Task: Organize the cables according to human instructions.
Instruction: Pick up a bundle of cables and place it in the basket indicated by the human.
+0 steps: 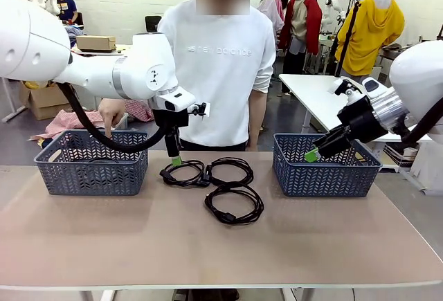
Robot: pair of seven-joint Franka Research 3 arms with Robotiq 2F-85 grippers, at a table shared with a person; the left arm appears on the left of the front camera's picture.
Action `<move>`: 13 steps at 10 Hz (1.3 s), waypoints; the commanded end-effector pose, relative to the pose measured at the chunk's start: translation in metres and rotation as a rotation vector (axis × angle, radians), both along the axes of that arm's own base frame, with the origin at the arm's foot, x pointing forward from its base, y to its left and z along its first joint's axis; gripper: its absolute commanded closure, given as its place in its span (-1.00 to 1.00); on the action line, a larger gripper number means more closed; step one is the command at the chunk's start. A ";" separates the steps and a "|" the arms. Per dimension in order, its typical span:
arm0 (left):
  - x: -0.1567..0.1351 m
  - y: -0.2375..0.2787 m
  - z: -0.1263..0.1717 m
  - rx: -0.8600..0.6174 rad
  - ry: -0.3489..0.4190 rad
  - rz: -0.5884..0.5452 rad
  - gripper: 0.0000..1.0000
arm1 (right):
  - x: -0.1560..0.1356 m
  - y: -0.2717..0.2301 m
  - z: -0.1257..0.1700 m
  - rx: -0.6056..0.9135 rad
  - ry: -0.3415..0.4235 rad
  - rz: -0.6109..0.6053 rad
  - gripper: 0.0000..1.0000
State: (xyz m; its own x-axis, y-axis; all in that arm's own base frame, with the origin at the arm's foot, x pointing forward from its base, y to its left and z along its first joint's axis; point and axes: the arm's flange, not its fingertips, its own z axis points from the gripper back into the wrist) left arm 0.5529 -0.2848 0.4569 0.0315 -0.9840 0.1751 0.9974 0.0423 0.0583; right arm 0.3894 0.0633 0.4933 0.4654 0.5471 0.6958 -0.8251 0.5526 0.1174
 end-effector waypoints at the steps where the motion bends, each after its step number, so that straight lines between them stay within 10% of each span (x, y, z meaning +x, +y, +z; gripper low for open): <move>1: -0.001 0.004 0.003 -0.006 -0.008 0.006 -1.00 | 0.004 -0.001 -0.001 0.020 -0.020 0.019 -1.00; 13: 0.051 -0.025 -0.095 0.163 -0.022 -0.116 -1.00 | 0.004 -0.001 -0.001 0.020 -0.020 0.019 -1.00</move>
State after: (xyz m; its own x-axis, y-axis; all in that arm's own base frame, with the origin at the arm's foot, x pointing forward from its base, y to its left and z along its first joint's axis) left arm 0.6000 -0.3080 0.3601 -0.0940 -0.9950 0.0341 0.9927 -0.0910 0.0791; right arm 0.3894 0.0634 0.4933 0.4652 0.5475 0.6956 -0.8252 0.5526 0.1170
